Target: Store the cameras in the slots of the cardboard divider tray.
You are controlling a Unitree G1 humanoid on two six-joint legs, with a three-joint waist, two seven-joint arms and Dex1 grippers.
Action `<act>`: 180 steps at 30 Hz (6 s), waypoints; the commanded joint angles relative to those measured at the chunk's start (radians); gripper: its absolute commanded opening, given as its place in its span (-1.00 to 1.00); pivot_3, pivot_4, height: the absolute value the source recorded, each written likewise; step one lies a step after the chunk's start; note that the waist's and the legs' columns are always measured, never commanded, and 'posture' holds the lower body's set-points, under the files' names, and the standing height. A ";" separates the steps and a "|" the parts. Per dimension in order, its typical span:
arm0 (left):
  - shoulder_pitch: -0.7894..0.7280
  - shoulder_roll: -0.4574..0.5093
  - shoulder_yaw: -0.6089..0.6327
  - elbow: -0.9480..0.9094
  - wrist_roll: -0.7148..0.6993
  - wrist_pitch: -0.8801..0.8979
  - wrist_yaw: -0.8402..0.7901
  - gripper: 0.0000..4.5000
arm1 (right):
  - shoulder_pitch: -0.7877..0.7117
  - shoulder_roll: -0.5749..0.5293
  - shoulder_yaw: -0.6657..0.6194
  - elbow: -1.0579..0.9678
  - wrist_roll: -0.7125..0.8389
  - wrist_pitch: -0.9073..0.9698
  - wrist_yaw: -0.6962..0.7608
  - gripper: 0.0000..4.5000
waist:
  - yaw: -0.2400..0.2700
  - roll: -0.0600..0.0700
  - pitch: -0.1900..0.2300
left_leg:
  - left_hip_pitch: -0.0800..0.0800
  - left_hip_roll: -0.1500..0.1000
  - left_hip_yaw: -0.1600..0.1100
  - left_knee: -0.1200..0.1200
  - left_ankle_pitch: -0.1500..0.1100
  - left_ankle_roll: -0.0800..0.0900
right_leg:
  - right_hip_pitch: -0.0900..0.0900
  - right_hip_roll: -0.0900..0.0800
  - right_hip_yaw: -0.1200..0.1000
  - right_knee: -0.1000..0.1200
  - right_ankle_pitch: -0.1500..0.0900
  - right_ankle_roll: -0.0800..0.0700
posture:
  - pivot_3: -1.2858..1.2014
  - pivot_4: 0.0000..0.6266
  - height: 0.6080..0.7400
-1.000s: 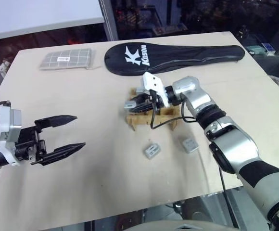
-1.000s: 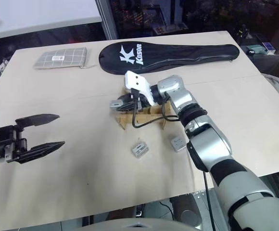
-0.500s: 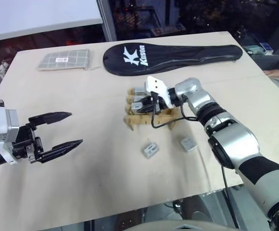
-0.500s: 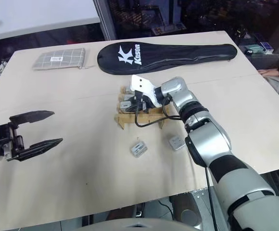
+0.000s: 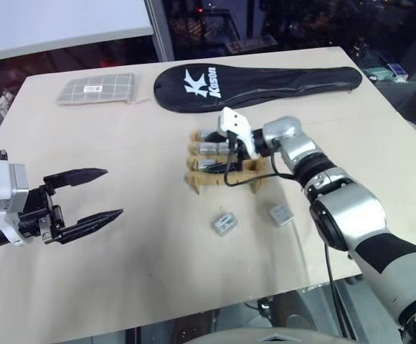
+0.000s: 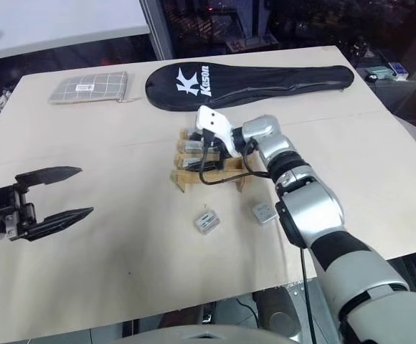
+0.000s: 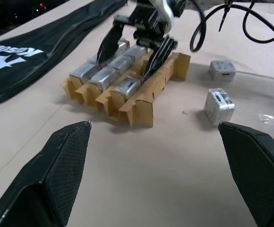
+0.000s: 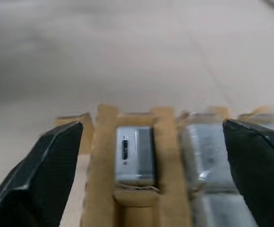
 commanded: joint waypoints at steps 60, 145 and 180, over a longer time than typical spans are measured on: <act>-0.351 -0.144 -0.370 -0.048 -0.139 0.314 0.265 1.00 | 0.599 -0.411 0.087 -1.180 0.195 0.173 -0.033 -0.24 | 0.029 -0.001 0.000 | 0.000 0.001 0.001 0.007 0.000 0.001 | 0.002 0.002 0.000 0.002 0.000 0.001 | 0.03 -0.52 1.00; -1.179 -0.559 -0.698 1.257 0.405 -0.628 -0.187 -0.72 | 1.818 -0.449 -0.815 -1.858 0.790 0.465 -0.294 0.99 | 0.062 -0.002 -0.002 | -0.008 -0.005 0.002 0.018 -0.001 0.004 | 0.005 0.002 -0.004 0.001 -0.001 0.008 | 0.03 -0.52 1.00; -1.167 -0.593 -0.645 1.401 0.552 -0.708 -0.151 -0.72 | 1.839 -0.425 -0.754 -1.848 0.780 0.342 -0.328 0.99 | 0.056 -0.003 -0.002 | -0.003 -0.006 0.002 0.019 -0.001 0.004 | 0.010 0.002 -0.003 0.001 -0.001 0.009 | 0.03 -0.52 1.00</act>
